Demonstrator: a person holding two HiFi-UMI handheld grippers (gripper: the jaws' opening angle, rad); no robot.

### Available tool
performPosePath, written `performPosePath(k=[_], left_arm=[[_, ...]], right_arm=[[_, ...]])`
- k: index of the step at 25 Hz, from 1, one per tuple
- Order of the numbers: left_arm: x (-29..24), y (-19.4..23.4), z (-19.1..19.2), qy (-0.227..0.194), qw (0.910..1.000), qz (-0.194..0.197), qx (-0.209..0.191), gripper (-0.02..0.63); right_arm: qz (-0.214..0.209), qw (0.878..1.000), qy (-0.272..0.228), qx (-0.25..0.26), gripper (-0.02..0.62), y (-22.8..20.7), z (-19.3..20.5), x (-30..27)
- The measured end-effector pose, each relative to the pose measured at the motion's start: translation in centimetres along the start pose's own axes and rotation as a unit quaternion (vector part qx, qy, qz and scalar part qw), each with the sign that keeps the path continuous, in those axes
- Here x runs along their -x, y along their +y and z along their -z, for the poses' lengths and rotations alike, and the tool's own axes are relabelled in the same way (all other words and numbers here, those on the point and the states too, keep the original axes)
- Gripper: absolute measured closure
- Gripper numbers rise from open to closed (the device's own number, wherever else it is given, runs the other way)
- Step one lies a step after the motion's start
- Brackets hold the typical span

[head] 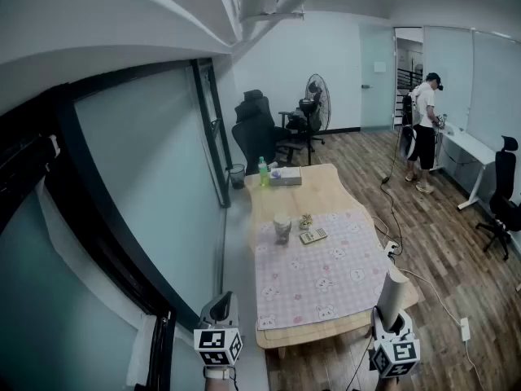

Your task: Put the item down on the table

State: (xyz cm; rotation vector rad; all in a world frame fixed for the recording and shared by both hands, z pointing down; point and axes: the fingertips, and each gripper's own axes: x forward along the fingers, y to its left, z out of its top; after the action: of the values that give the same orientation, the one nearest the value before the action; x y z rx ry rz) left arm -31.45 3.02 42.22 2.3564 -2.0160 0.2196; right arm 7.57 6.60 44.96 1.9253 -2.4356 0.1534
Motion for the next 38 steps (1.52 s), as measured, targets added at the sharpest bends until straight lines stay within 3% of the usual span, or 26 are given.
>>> performPosePath(k=[6, 25, 29, 38], left_arm=[[-1.0, -0.9, -0.7, -0.015, 0.9999, 0.0, -0.001, 0.606], [-1.3, -4.4, -1.2, -0.002, 0.9996, 0.01, -0.025, 0.606], [-1.1, -5.1, -1.3, -0.007, 0.9997, 0.024, 0.003, 0.606], [-1.9, -8.8, -2.1, -0.015, 0.9993, 0.035, 0.001, 0.606]], right_arm=[[-0.005, 1.0, -0.013, 0.002, 0.446, -0.9, -0.6, -0.9], [-0.006, 1.0, -0.01, -0.013, 0.446, -3.6, 0.2, -0.4], [-0.011, 1.0, -0.005, -0.015, 0.446, -3.9, 0.8, -0.5], [-0.025, 1.0, 0.001, -0.006, 0.445, -5.1, 1.0, -0.6]])
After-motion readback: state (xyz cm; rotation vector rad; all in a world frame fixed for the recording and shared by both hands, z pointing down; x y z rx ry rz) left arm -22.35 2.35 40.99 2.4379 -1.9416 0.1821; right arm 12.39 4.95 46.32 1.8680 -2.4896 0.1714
